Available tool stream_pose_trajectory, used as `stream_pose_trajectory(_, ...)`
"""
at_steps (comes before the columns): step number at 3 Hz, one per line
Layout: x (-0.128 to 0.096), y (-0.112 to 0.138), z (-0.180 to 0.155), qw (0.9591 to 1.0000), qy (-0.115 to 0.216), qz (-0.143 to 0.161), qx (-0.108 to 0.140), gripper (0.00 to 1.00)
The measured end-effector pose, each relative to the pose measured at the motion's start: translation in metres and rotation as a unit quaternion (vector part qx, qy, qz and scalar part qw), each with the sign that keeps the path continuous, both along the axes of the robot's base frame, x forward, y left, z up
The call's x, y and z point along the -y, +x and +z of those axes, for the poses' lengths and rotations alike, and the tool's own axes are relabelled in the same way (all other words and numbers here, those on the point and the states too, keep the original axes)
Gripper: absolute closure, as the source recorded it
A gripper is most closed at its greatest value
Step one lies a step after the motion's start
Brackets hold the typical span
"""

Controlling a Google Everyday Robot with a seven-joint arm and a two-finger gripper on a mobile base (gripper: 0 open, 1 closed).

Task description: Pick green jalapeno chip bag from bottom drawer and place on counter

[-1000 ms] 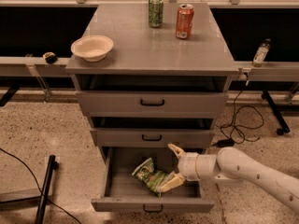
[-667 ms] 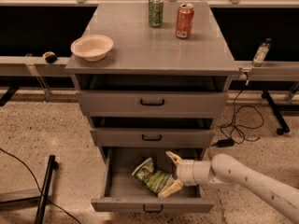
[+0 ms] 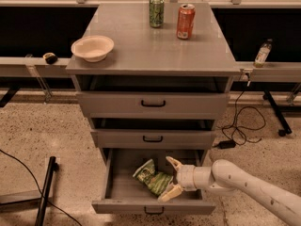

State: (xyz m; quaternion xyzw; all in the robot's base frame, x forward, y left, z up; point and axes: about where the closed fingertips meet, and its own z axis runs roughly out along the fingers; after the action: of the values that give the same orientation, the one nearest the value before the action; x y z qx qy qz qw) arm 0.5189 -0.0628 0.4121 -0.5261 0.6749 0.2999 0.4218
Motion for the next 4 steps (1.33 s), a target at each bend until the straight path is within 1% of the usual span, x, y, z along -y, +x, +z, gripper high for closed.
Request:
stream_pose_trajectory(1, -0.006, 0.013, -0.021, 0.9999, 0.01, 0.005, -0.006, 0.0)
stream_pose_trajectory(2, -0.01, 0.04, -0.089, 1.0, -0.005, -0.007, -0.003, 0.0)
stream_pose_trajectory(3, -0.012, 0.052, -0.137, 0.9994, -0.033, -0.013, -0.001, 0.0)
stream_pose_trajectory(4, -0.018, 0.063, -0.172, 0.9979, -0.06, -0.022, -0.011, 0.15)
